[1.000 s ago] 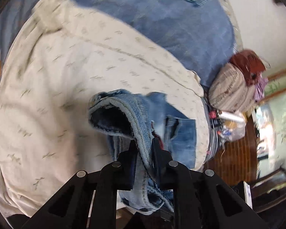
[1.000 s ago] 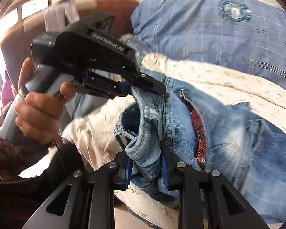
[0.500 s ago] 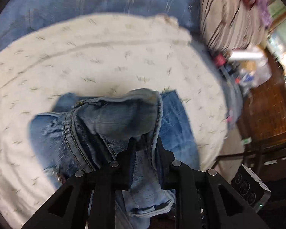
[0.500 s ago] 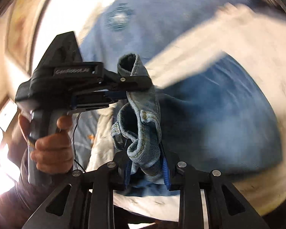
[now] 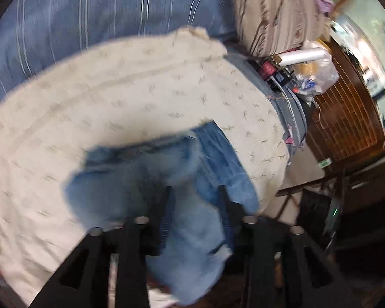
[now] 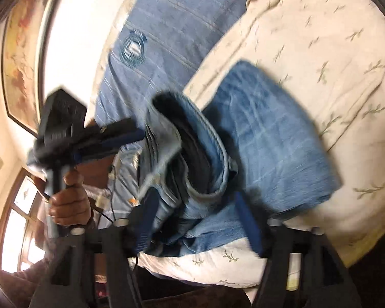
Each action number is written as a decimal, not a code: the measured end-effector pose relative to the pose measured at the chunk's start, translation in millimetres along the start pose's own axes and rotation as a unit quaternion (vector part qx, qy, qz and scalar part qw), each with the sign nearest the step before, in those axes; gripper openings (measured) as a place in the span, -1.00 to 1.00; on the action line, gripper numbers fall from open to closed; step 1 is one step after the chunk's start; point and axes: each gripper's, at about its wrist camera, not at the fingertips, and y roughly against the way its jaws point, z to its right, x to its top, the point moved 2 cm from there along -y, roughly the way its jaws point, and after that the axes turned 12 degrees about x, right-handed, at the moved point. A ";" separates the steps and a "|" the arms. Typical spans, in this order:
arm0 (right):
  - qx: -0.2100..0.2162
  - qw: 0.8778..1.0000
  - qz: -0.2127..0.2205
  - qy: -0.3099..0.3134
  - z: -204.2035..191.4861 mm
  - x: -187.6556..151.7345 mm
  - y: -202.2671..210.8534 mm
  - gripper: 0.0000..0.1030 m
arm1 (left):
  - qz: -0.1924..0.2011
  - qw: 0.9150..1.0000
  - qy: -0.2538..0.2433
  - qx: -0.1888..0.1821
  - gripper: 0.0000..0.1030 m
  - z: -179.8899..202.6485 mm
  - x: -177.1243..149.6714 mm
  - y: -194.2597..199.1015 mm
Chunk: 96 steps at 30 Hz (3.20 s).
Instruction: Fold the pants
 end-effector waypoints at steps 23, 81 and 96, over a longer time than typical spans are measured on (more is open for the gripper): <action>-0.024 0.998 -0.063 -0.016 -16.5 -8.9 -56.6 -0.04 | -0.010 0.992 -0.128 0.017 -0.15 -24.8 7.5 -58.6; -0.130 0.987 -0.043 0.087 -3.6 101.0 -54.5 -0.32 | 0.043 0.972 0.210 0.098 -0.09 2.1 -84.3 -76.7; -0.208 0.966 -0.071 0.135 14.6 121.9 -51.4 -0.59 | 0.008 0.971 0.203 0.129 -0.21 16.2 -48.5 -110.7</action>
